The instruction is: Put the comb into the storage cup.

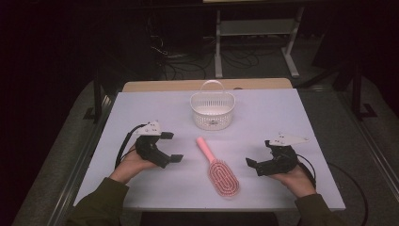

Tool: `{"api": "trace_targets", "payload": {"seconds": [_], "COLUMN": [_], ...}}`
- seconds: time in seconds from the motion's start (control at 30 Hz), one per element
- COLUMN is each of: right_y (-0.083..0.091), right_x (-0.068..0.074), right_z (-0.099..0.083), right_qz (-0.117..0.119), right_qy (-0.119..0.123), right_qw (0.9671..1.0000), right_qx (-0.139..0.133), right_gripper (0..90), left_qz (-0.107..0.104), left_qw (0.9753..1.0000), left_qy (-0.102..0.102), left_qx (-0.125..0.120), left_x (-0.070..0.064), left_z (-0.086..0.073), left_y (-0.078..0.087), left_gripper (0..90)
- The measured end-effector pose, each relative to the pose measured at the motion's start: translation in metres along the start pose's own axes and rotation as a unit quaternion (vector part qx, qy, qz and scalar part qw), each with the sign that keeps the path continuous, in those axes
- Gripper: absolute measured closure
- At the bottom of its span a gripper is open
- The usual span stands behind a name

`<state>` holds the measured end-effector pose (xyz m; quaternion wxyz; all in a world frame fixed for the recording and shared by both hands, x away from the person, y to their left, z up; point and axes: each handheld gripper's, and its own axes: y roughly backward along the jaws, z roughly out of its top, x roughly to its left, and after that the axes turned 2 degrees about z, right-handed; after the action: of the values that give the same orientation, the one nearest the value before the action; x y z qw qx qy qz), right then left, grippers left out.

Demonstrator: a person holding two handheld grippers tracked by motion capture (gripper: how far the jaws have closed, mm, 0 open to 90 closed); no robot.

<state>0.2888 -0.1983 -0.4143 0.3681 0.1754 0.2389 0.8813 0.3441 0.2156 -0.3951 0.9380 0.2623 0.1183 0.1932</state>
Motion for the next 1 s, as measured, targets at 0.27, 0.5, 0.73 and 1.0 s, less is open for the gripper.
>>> {"api": "trace_targets", "payload": {"seconds": [0.27, 0.5, 0.73, 1.0], "right_y": [0.0, 0.0, 0.0, 0.0], "right_x": [0.0, 0.0, 0.0, -0.001], "right_z": [0.0, 0.0, 0.0, 0.0], "right_qz": [0.0, -0.001, -0.001, -0.001], "right_qy": [-0.004, -0.005, -0.005, -0.006], "right_qw": [1.0, 1.0, 1.0, 1.0], "right_qx": [-0.002, -0.003, -0.003, -0.004], "right_gripper": [0.0, 0.0, 0.0, 0.0], "left_qz": [-0.002, -0.003, -0.005, -0.009], "left_qw": [1.0, 1.0, 1.0, 0.9999], "left_qy": [0.001, -0.002, -0.004, -0.003], "left_qx": [0.002, 0.003, -0.001, -0.004], "left_x": [0.001, 0.001, 0.003, 0.003], "left_z": [0.002, 0.005, 0.01, 0.017], "left_y": [-0.003, -0.004, -0.008, -0.015], "left_gripper": [0.3, 0.4, 1.4, 1.9]}}
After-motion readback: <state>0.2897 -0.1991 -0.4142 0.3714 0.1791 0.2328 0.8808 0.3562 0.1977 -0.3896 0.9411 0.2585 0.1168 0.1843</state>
